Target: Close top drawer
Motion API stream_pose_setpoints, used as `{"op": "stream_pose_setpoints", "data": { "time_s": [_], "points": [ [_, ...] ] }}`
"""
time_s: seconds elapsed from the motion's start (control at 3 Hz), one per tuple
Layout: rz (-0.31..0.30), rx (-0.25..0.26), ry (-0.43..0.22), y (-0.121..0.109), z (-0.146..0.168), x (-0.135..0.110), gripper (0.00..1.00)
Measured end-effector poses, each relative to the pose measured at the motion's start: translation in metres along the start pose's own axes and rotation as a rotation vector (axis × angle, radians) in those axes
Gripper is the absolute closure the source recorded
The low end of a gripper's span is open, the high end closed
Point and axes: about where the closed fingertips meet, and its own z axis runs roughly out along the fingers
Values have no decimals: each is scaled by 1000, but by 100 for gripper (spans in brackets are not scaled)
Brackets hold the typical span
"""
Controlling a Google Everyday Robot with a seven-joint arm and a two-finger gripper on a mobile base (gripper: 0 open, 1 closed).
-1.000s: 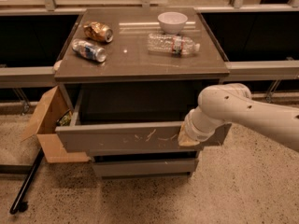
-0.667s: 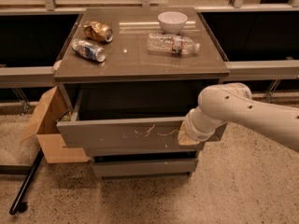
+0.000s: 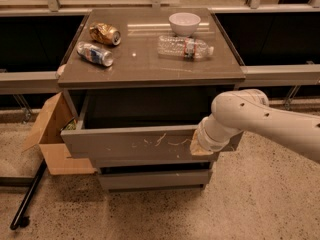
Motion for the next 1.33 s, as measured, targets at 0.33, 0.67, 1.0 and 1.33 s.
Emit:
{"op": "stream_pose_setpoints", "data": {
  "time_s": [0.33, 0.67, 1.0, 1.33],
  "points": [
    [0, 0, 0, 0, 0, 0, 12],
    [0, 0, 0, 0, 0, 0, 0],
    [-1, -1, -1, -2, 1, 0, 0],
    [-13, -6, -19, -22, 7, -3, 0]
  ]
}}
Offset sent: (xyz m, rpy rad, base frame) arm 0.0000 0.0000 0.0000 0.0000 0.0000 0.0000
